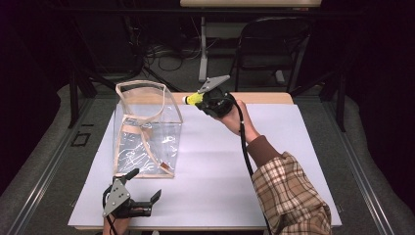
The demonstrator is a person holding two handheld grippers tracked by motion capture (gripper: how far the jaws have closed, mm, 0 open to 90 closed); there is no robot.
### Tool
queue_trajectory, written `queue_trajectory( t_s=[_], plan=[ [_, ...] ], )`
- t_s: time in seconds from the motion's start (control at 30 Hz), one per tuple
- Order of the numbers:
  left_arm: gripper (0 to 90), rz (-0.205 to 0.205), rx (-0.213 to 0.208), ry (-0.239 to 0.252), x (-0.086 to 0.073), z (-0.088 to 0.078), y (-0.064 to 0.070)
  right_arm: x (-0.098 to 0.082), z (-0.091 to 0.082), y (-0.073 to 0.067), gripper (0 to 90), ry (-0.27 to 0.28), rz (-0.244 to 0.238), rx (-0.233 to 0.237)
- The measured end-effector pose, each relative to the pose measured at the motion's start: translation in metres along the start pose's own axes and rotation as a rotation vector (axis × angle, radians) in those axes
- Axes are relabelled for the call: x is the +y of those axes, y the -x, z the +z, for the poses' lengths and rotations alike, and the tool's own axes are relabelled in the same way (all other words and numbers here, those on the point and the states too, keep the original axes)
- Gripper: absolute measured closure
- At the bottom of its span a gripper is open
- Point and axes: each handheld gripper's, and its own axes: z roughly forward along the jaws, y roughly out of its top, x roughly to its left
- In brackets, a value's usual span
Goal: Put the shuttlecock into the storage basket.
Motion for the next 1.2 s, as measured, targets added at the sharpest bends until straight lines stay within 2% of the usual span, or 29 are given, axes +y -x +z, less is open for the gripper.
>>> queue_trajectory(
  t_s=[0.37, 1.2],
  plan=[
    [0.1, 0.000, -0.001, 0.000, 0.000, 0.000, 0.000, 0.005, 0.000, 0.000, 90.0, 0.001, -0.009, -0.002],
    [0.1, 0.002, 0.001, -0.001, 0.000, 0.000, -0.001, 0.028, 0.002, -0.004, 89.9, 0.023, -0.037, -0.004]
  ],
)
